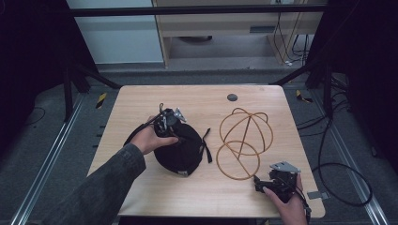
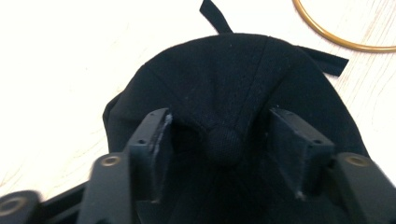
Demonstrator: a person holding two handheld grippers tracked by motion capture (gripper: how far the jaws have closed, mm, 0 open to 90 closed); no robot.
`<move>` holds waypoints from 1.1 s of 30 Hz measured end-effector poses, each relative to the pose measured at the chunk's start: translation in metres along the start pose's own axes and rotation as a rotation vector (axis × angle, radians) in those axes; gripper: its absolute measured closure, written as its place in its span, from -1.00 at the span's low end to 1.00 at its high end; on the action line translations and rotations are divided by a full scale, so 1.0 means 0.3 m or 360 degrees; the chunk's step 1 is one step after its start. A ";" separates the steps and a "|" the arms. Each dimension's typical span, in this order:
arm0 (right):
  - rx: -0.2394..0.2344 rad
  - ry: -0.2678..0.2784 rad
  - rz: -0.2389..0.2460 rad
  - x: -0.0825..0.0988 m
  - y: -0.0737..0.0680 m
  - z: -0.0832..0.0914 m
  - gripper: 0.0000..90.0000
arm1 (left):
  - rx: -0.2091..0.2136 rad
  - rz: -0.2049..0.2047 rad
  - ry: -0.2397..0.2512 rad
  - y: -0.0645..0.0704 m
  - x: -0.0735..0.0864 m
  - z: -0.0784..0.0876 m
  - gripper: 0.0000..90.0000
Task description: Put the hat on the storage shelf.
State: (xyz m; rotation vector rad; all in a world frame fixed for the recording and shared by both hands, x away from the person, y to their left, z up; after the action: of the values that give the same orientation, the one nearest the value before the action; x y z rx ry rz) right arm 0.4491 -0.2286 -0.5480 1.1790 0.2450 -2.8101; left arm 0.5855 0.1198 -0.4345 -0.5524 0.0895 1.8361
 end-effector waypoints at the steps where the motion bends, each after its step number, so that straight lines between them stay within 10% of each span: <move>1: 0.0000 -0.0002 0.0002 0.000 0.000 0.000 -0.99 | 0.0001 0.0001 -0.0002 -0.001 0.001 -0.001 -0.03; 15: -0.0001 -0.0004 0.0008 -0.002 0.001 -0.003 -0.99 | 0.0097 0.0007 -0.0033 0.008 0.001 -0.013 0.57; 33: -0.0004 0.0001 0.0006 -0.005 0.001 -0.006 -0.99 | -0.0046 0.0011 0.0251 0.010 -0.050 0.239 0.61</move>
State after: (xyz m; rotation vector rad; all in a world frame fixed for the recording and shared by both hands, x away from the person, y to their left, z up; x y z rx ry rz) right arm 0.4515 -0.2287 -0.5480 1.1784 0.2461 -2.8052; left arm 0.5627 0.1292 -0.3654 -0.7178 0.1713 1.8010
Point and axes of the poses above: each handheld gripper's, and its own axes: z roughly backward along the jaws, x roughly out of its underside, y roughly to its right, the point moved 5 cm from there along -z, roughly forward along the jaws, and after that the axes turned 9 degrees about -z, right-handed, at the moved point
